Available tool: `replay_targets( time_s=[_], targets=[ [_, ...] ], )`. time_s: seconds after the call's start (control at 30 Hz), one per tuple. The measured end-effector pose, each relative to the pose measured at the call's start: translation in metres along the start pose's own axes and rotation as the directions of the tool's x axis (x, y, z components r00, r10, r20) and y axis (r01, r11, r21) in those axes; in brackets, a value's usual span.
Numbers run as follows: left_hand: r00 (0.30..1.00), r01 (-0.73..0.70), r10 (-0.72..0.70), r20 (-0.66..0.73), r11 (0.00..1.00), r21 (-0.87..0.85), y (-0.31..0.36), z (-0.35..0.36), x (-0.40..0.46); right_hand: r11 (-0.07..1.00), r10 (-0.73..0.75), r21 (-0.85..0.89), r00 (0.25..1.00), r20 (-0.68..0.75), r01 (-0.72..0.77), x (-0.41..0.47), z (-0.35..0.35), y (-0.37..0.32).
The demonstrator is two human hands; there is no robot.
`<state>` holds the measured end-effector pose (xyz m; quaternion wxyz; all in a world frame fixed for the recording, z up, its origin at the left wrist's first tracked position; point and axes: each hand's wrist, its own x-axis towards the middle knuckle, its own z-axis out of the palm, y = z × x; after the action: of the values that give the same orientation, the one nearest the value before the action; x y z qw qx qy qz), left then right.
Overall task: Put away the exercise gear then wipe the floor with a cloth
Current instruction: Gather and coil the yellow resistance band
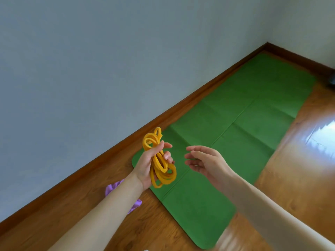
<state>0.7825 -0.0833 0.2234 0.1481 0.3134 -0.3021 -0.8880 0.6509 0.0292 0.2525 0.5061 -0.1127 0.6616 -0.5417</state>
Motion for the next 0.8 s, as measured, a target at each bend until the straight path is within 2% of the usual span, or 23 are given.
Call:
replay_targets(
  time_s=[0.27, 0.47, 0.57, 0.67, 0.8],
  targets=[
    [0.996, -0.063, 0.065, -0.065, 0.998, 0.023, 0.164, 0.11, -0.163, 0.995, -0.043, 0.092, 0.996, 0.076, 0.036, -0.15, 0.09, -0.191],
    [0.968, -0.137, 0.12, -0.22, 0.988, -0.064, 0.263, 0.165, -0.322, 0.992, -0.12, 0.052, 0.969, 0.217, 0.111, -0.281, 0.176, -0.295],
    [0.938, -0.213, 0.178, -0.296, 0.973, -0.091, 0.286, 0.18, -0.396, 0.991, -0.137, 0.047, 0.957, 0.256, 0.129, -0.333, 0.211, -0.318],
    [0.904, -0.304, 0.24, -0.355, 0.943, -0.136, 0.289, 0.185, -0.46, 0.994, -0.1, 0.068, 0.935, 0.341, 0.082, -0.374, 0.235, -0.329],
    [0.835, -0.434, 0.311, -0.453, 0.879, -0.198, 0.27, 0.182, -0.53, 0.997, -0.06, 0.063, 0.866, 0.497, 0.033, -0.416, 0.254, -0.326]
  ],
)
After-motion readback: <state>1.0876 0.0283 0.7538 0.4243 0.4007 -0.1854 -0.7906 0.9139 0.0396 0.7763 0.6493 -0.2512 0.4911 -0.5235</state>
